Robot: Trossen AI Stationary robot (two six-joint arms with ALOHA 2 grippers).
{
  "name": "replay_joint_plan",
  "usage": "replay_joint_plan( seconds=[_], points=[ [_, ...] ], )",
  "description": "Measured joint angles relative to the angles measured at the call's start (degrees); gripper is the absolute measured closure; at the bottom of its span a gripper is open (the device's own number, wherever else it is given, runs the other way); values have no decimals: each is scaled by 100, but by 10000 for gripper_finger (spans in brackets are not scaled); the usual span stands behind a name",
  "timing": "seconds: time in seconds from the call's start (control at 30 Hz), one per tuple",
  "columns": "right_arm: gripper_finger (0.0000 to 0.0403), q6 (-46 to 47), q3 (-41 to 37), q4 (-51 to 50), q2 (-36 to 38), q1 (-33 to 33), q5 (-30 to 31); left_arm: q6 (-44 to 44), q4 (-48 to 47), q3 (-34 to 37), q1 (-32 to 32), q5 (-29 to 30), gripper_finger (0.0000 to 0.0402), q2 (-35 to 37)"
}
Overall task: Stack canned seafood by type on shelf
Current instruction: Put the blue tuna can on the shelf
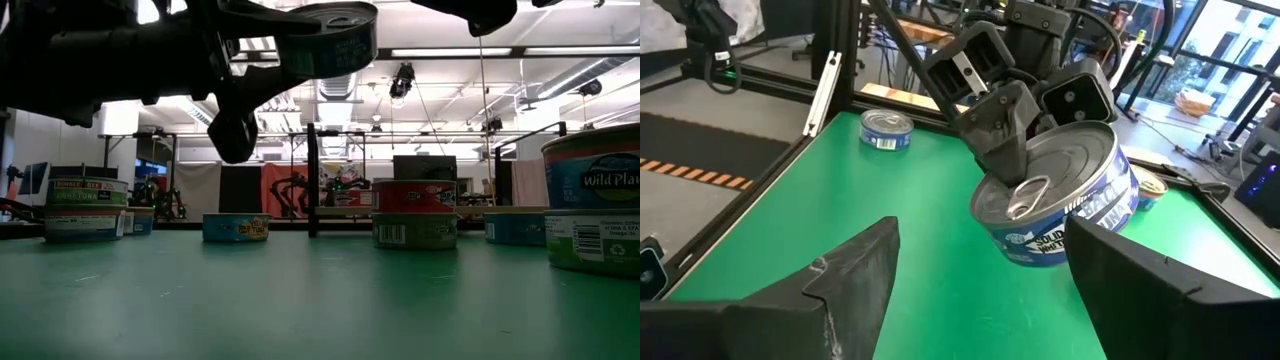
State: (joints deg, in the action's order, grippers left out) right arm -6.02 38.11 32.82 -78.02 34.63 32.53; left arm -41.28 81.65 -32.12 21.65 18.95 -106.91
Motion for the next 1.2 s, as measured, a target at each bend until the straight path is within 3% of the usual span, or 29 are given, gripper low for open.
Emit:
replay_joint_plan(
  seconds=[0.6,1.2],
  points=[
    [165,103,-1,-244,-2,-2,0,-124,53,-138,0,14,281,-414],
    [166,174,-2,-427,-2,-2,4,111,0,-437,7,1,281,-584]
  ],
)
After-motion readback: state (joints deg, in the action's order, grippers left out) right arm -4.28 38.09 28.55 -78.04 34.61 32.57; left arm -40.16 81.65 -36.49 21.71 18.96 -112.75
